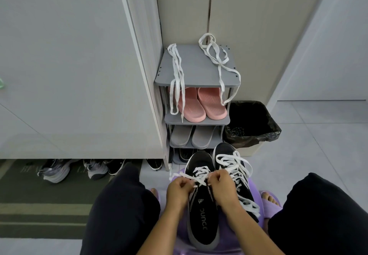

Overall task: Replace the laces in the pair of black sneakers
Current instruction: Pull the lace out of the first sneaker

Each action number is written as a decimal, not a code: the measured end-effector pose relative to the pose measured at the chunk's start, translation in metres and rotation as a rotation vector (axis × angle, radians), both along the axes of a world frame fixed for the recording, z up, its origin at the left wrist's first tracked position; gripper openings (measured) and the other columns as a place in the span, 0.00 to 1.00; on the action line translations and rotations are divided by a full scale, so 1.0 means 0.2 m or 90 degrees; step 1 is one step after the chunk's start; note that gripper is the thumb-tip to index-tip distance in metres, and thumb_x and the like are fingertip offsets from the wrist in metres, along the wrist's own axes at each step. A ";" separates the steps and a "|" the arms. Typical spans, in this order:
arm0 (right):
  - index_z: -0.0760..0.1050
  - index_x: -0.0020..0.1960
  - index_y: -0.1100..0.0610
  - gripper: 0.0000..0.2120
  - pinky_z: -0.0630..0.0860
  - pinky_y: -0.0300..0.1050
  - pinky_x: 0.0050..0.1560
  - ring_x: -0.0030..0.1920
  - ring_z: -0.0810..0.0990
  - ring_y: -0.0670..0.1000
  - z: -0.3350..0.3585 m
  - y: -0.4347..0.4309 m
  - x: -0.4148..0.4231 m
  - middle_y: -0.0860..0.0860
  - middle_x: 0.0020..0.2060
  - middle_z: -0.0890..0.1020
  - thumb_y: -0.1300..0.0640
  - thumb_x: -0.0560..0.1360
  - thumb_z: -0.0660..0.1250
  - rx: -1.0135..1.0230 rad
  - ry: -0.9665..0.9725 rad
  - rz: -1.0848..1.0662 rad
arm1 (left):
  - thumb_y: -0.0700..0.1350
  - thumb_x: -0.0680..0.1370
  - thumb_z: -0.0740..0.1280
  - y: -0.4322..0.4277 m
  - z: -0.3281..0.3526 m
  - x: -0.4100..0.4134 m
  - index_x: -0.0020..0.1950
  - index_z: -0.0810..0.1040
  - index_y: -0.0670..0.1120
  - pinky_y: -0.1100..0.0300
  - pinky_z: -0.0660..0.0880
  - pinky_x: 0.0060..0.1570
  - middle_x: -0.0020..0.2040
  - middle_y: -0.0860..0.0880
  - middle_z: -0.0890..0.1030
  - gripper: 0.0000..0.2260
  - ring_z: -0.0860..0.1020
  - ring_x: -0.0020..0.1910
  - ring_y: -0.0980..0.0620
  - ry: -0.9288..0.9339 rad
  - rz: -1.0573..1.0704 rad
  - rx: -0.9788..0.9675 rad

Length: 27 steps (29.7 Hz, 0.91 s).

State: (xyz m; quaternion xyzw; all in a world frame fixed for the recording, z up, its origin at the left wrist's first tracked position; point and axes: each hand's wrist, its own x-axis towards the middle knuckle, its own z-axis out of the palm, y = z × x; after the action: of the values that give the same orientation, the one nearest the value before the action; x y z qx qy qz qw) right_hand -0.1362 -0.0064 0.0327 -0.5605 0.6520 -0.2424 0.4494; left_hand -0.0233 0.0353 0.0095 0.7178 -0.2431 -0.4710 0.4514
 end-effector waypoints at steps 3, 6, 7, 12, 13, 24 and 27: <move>0.73 0.46 0.63 0.05 0.67 0.29 0.30 0.34 0.74 0.48 0.00 0.00 0.00 0.52 0.36 0.77 0.61 0.77 0.62 0.005 -0.039 -0.045 | 0.32 0.76 0.64 0.00 0.00 0.01 0.35 0.72 0.42 0.70 0.71 0.29 0.29 0.47 0.75 0.10 0.73 0.30 0.52 0.039 0.037 -0.014; 0.70 0.45 0.61 0.05 0.66 0.33 0.32 0.34 0.72 0.48 -0.03 0.05 0.00 0.53 0.36 0.76 0.60 0.75 0.66 0.010 -0.044 -0.035 | 0.33 0.75 0.65 0.03 0.01 -0.04 0.38 0.72 0.42 0.72 0.70 0.29 0.32 0.47 0.76 0.08 0.73 0.31 0.54 0.048 0.078 -0.040; 0.69 0.43 0.59 0.07 0.66 0.36 0.34 0.36 0.73 0.50 -0.04 0.07 0.00 0.53 0.36 0.76 0.60 0.75 0.66 0.000 -0.009 -0.017 | 0.34 0.75 0.66 0.04 0.01 -0.06 0.40 0.73 0.42 0.72 0.70 0.30 0.33 0.48 0.76 0.07 0.73 0.32 0.55 0.038 0.079 -0.038; 0.67 0.36 0.57 0.11 0.63 0.39 0.34 0.34 0.71 0.51 -0.03 0.09 0.00 0.51 0.32 0.74 0.61 0.78 0.62 -0.046 -0.059 -0.073 | 0.35 0.76 0.65 0.04 0.02 -0.05 0.35 0.72 0.47 0.73 0.68 0.33 0.33 0.51 0.76 0.12 0.72 0.34 0.53 -0.072 0.051 -0.055; 0.68 0.37 0.59 0.11 0.64 0.38 0.32 0.32 0.71 0.50 -0.02 0.09 0.00 0.51 0.30 0.74 0.60 0.78 0.61 -0.045 -0.096 -0.101 | 0.35 0.76 0.66 0.03 0.03 -0.03 0.34 0.71 0.49 0.74 0.68 0.35 0.34 0.51 0.76 0.13 0.73 0.35 0.53 -0.107 0.051 -0.064; 0.68 0.38 0.55 0.10 0.67 0.36 0.31 0.31 0.69 0.49 -0.04 0.10 0.01 0.50 0.30 0.73 0.66 0.76 0.60 0.001 -0.201 -0.158 | 0.35 0.77 0.63 0.01 0.03 -0.04 0.36 0.71 0.48 0.71 0.68 0.33 0.34 0.50 0.75 0.12 0.71 0.34 0.53 -0.089 0.100 -0.046; 0.68 0.44 0.59 0.05 0.67 0.37 0.27 0.30 0.69 0.48 -0.03 0.11 0.03 0.52 0.30 0.73 0.63 0.78 0.58 0.033 -0.288 -0.216 | 0.37 0.77 0.64 0.01 0.03 0.00 0.37 0.71 0.47 0.65 0.69 0.38 0.36 0.48 0.76 0.10 0.73 0.37 0.50 -0.100 0.141 -0.047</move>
State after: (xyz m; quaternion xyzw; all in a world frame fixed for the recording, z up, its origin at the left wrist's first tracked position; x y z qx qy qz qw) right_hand -0.1304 0.0159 0.0265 -0.3635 0.6257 -0.4158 0.5508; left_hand -0.0240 0.0375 0.0162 0.7578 -0.2142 -0.3512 0.5065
